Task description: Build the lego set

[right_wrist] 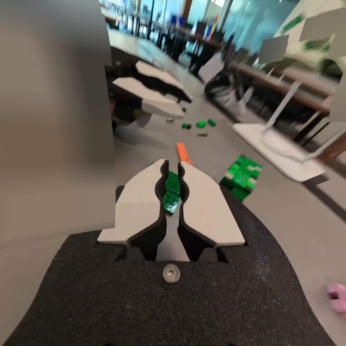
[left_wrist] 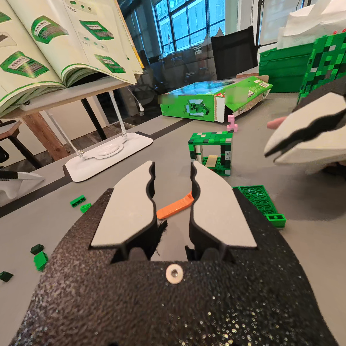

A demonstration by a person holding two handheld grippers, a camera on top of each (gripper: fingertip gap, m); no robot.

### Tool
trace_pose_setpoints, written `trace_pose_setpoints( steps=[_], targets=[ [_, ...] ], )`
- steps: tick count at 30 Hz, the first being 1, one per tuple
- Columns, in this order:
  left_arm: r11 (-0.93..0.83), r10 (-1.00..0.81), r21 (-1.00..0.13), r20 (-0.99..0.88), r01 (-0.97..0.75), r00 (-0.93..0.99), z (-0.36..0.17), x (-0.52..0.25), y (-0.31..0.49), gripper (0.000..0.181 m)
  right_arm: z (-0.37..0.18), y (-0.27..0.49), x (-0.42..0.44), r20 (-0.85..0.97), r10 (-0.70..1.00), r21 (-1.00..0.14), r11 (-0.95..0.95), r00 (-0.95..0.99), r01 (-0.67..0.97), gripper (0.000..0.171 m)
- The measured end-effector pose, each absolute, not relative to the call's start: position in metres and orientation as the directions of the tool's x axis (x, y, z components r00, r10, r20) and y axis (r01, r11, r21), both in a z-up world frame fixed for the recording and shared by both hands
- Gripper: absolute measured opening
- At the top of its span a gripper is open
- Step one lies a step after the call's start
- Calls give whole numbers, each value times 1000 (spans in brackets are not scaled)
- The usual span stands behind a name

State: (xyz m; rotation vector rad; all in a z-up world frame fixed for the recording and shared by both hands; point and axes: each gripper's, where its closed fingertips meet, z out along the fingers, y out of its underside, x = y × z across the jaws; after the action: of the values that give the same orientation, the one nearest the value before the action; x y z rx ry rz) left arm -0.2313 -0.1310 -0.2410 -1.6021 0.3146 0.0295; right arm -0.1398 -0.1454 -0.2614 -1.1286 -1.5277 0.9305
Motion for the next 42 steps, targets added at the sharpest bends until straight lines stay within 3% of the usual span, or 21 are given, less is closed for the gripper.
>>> trace_pose_setpoints(
  steps=[1, 5, 8, 23, 33, 42],
  targets=[
    [-22, -186, -973, -220, -228, 957, -241, -230, -131, 35, -269, -151, -141, 209, 972, -934, 231, -109, 271, 9],
    [-22, -193, -964, -254, -263, 948, -242, -226, -131, 34, -292, -168, -144, 18, 989, -888, 82, -146, 452, 13],
    [-24, -195, -965, -250, -259, 948, -243, -226, -131, 34, -302, -170, -146, 63, 988, -855, 125, -139, 503, 13],
    [-42, -219, -957, -272, -287, 937, -248, -220, -130, 33, -320, -177, -147, 106, 982, -781, 180, -158, 597, 23],
    [-50, -226, -953, -281, -299, 933, -250, -219, -129, 33, -320, -180, -147, 177, 970, -774, 242, -166, 585, 16],
    [-50, -227, -951, -286, -304, 931, -250, -219, -129, 33, -318, -182, -148, 124, 979, -790, 195, -160, 582, 11]
  ],
)
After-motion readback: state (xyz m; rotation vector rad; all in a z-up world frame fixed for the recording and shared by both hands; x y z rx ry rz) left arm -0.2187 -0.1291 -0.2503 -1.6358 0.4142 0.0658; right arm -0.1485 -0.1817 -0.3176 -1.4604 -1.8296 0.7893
